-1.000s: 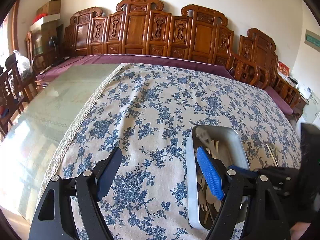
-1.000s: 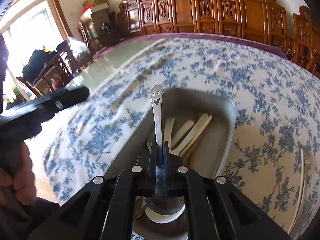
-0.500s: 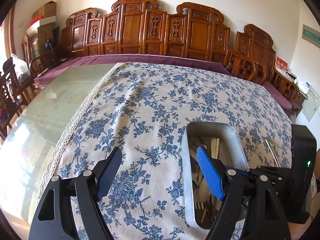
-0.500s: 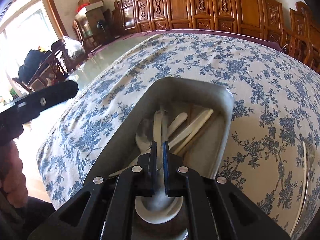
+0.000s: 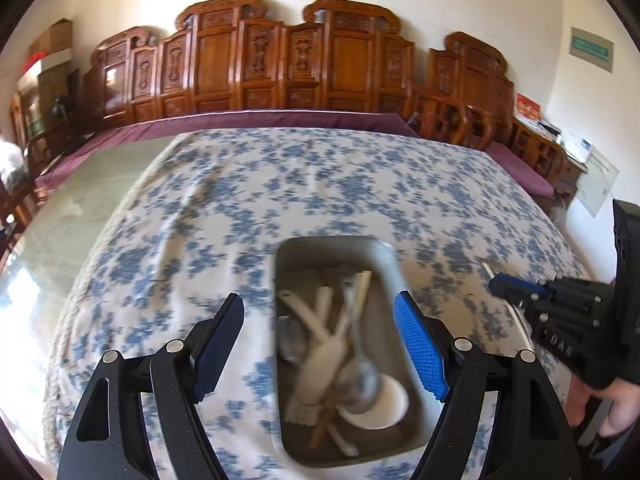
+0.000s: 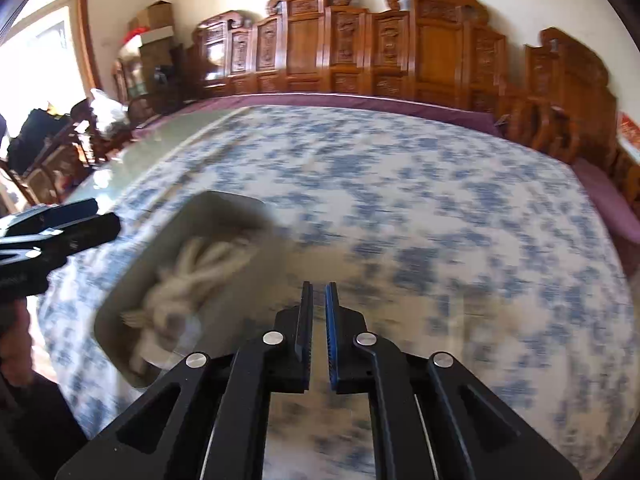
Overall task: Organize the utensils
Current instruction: 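Grasp a metal fork on the cloth with the right gripper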
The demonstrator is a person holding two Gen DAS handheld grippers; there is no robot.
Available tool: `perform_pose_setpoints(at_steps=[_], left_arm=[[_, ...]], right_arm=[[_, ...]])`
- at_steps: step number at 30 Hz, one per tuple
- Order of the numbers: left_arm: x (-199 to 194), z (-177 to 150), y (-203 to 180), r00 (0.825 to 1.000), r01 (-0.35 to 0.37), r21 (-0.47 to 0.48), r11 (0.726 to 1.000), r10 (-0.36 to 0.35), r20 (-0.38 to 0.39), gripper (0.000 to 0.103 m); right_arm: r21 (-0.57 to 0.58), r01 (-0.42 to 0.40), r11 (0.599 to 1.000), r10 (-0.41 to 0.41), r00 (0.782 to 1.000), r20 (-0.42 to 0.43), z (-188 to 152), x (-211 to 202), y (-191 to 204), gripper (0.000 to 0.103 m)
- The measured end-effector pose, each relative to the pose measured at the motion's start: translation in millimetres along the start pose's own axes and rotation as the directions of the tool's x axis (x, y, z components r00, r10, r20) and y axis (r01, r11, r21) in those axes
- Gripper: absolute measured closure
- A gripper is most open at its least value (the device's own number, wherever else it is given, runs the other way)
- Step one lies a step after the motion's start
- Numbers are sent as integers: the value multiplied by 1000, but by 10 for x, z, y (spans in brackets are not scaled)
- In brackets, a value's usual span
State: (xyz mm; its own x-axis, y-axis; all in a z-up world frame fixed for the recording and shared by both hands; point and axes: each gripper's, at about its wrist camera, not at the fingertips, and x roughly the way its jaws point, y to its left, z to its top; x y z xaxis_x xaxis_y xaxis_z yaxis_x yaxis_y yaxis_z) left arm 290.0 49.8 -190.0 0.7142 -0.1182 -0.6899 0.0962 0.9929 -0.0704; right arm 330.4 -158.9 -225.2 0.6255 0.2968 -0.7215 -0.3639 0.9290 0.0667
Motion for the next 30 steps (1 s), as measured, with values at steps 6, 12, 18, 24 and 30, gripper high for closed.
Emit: perform_pose_setpoints(at_steps=[6,12,18,24,30], left_arm=[[104,-32,-405,999,40,50,998,-39,-21,29],[236,-81,-727,997,67,88,994,-63,-48,29],[310,-142,-936,995,81,121,989,-73,-74,29],[362,-186,-1086,993,90,143,986,-78,-89,29],[413,-215,-1195,991,93,160,983,-76,-106,29]], right_arm=[[37,98,994,-97,995,-37,-228,-3,-632,82],[72,130,989,-123,988,-95,-460,163,-996,82],[47,117,992,-111,986,-126,-534,370,-1038,82],[14,136,991,-133,981,-140,-443,454,-1050,82],[39,103,994,-96,985,-141,-460,427,-1072,82]])
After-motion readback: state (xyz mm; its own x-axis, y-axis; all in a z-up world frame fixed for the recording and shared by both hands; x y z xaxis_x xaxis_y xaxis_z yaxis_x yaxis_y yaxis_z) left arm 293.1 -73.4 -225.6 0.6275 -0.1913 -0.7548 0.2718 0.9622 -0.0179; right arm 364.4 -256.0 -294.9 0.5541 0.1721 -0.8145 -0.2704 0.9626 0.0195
